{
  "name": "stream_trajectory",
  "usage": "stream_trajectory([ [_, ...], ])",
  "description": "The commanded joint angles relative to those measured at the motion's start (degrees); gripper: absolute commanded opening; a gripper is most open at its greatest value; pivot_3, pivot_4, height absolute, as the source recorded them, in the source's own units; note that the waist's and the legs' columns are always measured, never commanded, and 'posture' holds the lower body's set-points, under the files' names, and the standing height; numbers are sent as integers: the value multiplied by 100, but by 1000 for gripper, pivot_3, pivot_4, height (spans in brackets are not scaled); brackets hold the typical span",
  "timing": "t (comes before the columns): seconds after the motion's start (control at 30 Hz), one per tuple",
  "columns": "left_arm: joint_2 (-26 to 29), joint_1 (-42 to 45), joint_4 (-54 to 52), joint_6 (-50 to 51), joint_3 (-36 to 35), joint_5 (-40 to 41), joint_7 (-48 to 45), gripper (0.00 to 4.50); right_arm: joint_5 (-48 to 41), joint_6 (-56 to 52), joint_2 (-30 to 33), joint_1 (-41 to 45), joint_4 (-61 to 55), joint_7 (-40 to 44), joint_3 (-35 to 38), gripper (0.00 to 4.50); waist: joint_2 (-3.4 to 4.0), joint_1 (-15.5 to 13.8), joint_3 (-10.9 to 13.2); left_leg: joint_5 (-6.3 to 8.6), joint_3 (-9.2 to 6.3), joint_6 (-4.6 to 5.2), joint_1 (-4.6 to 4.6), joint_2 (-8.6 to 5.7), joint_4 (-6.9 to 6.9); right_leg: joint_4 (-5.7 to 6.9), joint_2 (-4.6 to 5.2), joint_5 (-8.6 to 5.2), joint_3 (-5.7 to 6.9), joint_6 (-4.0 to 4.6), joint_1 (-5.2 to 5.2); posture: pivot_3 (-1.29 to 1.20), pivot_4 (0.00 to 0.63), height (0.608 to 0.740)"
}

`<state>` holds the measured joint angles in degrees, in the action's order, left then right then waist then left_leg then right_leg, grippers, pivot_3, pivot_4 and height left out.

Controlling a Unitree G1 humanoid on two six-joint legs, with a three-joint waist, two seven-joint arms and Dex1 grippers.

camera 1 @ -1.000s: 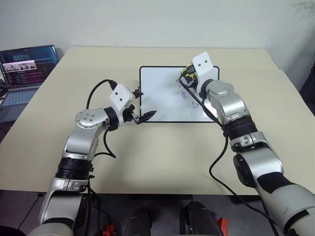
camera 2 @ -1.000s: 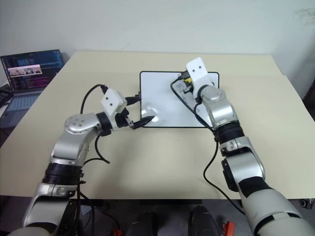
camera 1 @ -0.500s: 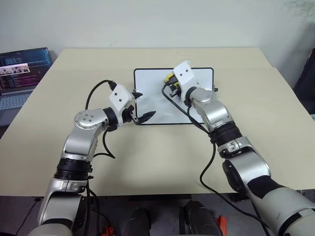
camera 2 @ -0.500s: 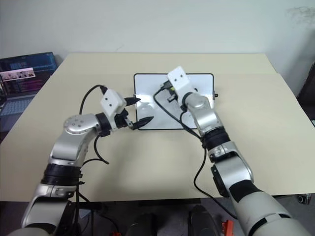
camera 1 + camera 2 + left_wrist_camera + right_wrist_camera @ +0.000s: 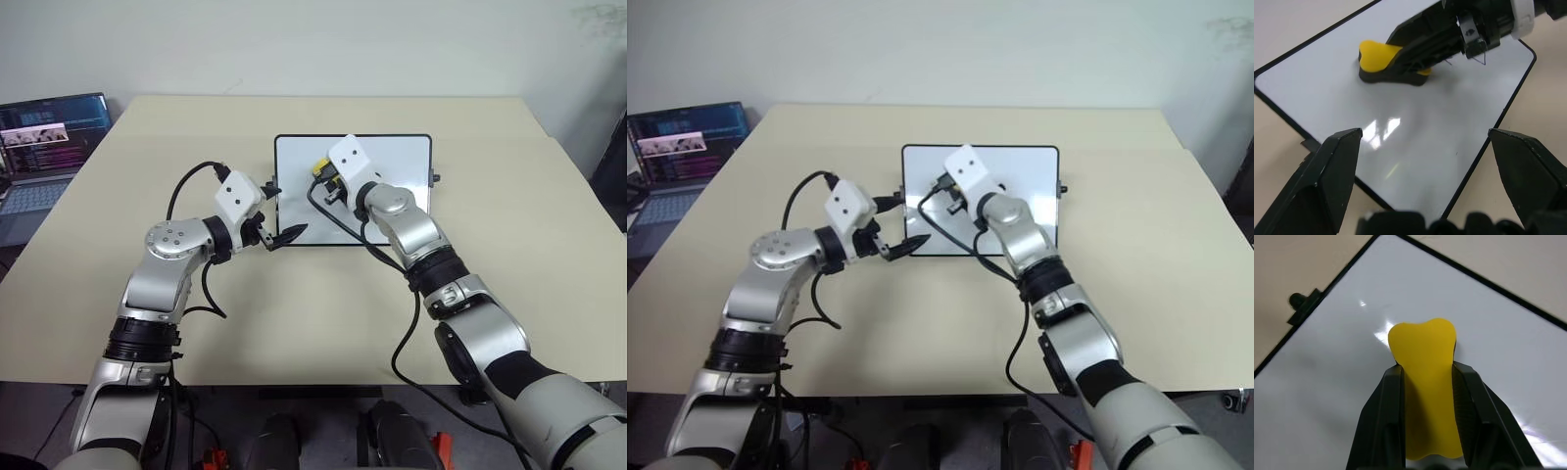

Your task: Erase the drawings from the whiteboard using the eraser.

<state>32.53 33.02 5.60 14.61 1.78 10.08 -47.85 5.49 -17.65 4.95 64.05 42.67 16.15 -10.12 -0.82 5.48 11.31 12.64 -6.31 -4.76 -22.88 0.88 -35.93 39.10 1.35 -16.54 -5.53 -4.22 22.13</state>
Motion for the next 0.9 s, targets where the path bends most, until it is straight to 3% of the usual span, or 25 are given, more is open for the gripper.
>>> stream_trajectory([
  [0.03, 66, 118, -166, -48, -137, 39, 47, 4500, 126, -25, 415, 34, 334, -287, 249, 976, -1, -48, -1, 0, 0, 0, 0, 0, -2, -2, 0, 0, 0, 0, -2, 0, 150, 740],
  [0.23, 34, 196, -91, -76, -95, 21, 34, 4500, 152, 116, 917, 16, 591, -439, 339, 976, -11, -102, -7, -3, -1, 2, 0, -2, -5, -4, 1, 1, 2, -2, -7, 0, 150, 740],
  [0.6, 49, 285, -4, -110, -82, 16, -24, 4500, 74, 198, 1056, -49, 594, -392, 374, 974, -14, -60, -9, -3, 0, 3, 3, -1, -3, -5, 0, 1, -1, -2, -8, 0, 150, 740],
  [0.77, 100, 275, -122, -33, -178, 122, -63, 4500, -409, -336, 1141, -370, -856, 569, 502, 974, -14, -54, -8, -3, 0, 3, 2, -1, -2, -6, 0, 1, -1, -2, -6, 0, 150, 740],
  [0.9, 289, 228, -219, 53, -312, 247, -172, 4500, -693, -1379, 1665, -822, -2481, 1267, 583, 973, -9, -57, -4, -3, 1, 3, -13, -1, 8, -7, 0, 1, -1, -1, 12, 0, 150, 740],
])
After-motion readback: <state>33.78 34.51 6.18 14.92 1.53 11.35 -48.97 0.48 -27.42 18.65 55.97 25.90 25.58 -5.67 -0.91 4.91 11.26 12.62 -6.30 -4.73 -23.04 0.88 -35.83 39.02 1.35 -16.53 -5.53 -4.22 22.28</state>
